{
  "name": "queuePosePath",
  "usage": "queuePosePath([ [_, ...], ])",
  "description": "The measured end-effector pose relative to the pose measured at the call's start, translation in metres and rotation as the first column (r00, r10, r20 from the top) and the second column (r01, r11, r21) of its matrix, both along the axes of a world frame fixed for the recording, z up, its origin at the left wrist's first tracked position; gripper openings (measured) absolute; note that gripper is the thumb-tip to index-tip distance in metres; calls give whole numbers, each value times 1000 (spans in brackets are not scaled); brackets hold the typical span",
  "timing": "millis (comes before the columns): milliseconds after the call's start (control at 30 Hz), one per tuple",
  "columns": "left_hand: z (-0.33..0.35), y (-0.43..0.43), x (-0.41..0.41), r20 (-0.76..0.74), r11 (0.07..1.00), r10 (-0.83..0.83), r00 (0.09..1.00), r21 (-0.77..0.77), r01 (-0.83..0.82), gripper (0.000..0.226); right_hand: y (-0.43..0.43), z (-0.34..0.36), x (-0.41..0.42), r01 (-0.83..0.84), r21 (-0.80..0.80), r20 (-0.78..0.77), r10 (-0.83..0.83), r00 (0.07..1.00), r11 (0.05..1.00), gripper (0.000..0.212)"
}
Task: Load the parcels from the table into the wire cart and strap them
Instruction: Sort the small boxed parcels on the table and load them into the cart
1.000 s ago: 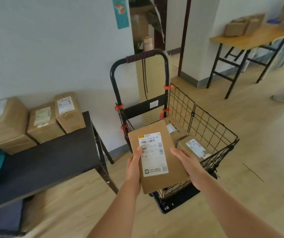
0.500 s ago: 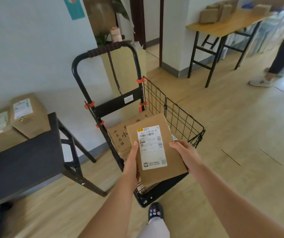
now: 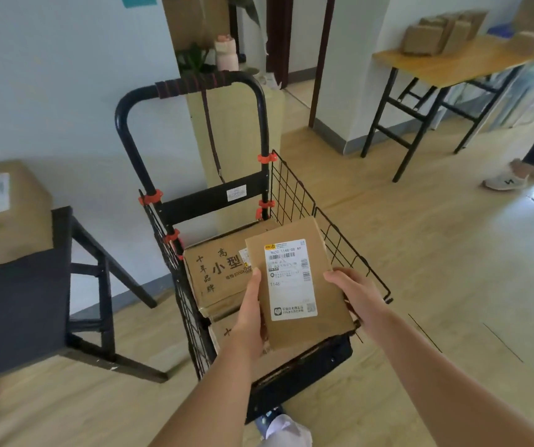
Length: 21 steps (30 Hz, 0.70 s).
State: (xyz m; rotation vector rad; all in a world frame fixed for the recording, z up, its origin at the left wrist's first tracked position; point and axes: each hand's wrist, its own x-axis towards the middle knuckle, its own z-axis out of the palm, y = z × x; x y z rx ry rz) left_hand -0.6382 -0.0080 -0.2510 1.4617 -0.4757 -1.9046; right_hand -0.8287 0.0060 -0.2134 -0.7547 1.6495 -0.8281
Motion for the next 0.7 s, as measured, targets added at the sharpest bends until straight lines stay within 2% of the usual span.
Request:
queuePosePath([
  [133,-15,-45,-2,27,995,31,999,98,-33,65,-55,-16,-2,-79,54,-15,80,997,995,30],
  [233,-33,-70,2,80,991,51,996,115,-60,76,-89,-32,1,-115,116,-17,118,993,987,14],
  [300,-45,-84,5,97,988,49,994,140,-62,88,-109,-44,6,-145,152,-6,148,989,978,21],
  [333,-51,-91,7,106,984,54,993,162,-71,87,-119,-52,8,-170,161,-8,174,985,972,24],
  [433,-74,-104,11,141,964,49,989,252,-84,69,-135,-79,15,-227,203,-60,243,968,953,28],
  [567,-106,-101,14,183,937,66,981,325,-124,46,-140,-121,19,-287,334,-136,347,928,898,37],
  [700,-134,-97,15,210,909,95,973,380,-171,40,-147,-156,25,-361,422,-185,469,864,832,34],
])
